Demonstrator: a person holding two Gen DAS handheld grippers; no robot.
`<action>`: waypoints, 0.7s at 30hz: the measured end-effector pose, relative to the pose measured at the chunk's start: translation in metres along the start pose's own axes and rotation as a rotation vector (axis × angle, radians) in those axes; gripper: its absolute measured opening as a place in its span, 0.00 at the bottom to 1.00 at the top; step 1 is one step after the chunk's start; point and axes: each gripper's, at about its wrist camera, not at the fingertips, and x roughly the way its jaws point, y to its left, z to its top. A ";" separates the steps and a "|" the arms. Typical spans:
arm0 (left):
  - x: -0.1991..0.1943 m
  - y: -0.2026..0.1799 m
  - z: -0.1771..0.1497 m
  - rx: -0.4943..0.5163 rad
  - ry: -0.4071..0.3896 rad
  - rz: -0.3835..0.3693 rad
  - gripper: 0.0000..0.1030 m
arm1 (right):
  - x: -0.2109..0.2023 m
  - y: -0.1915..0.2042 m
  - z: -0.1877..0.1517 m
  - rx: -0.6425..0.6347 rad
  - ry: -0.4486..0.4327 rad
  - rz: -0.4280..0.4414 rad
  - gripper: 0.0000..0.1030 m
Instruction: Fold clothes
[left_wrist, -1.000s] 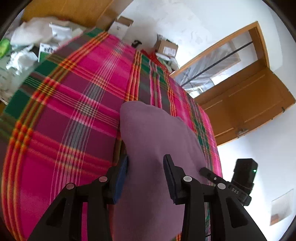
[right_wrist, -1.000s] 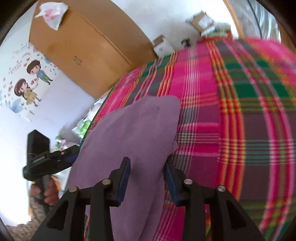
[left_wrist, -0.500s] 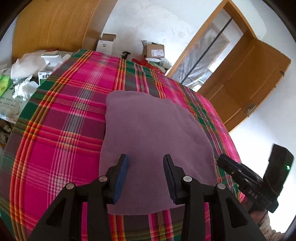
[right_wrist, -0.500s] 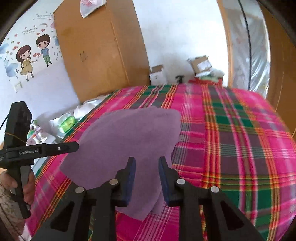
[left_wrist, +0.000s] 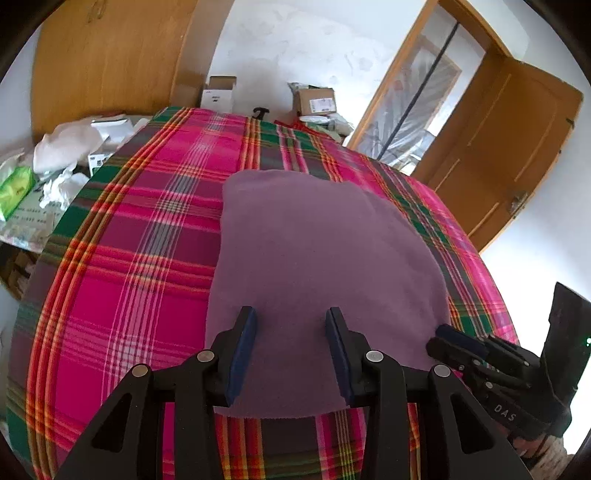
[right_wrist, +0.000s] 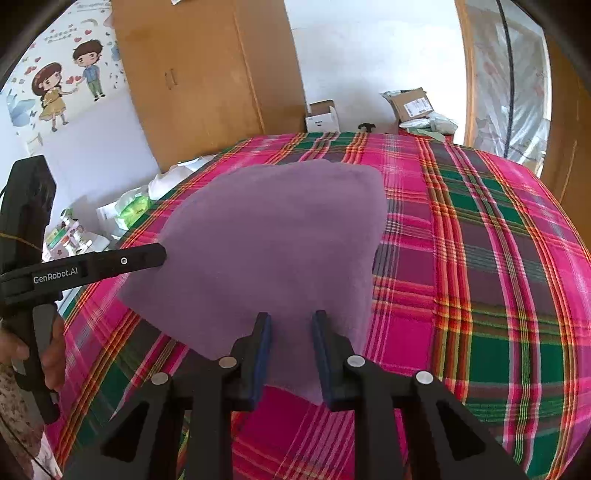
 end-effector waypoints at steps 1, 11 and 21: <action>-0.001 0.000 -0.001 -0.004 -0.002 0.007 0.39 | -0.002 0.002 -0.001 0.002 0.002 -0.015 0.22; -0.016 -0.012 -0.026 -0.002 -0.018 0.084 0.41 | -0.020 0.022 -0.030 0.000 0.050 -0.094 0.25; -0.014 -0.022 -0.056 0.020 0.060 0.085 0.41 | -0.016 0.028 -0.047 0.023 0.123 -0.132 0.35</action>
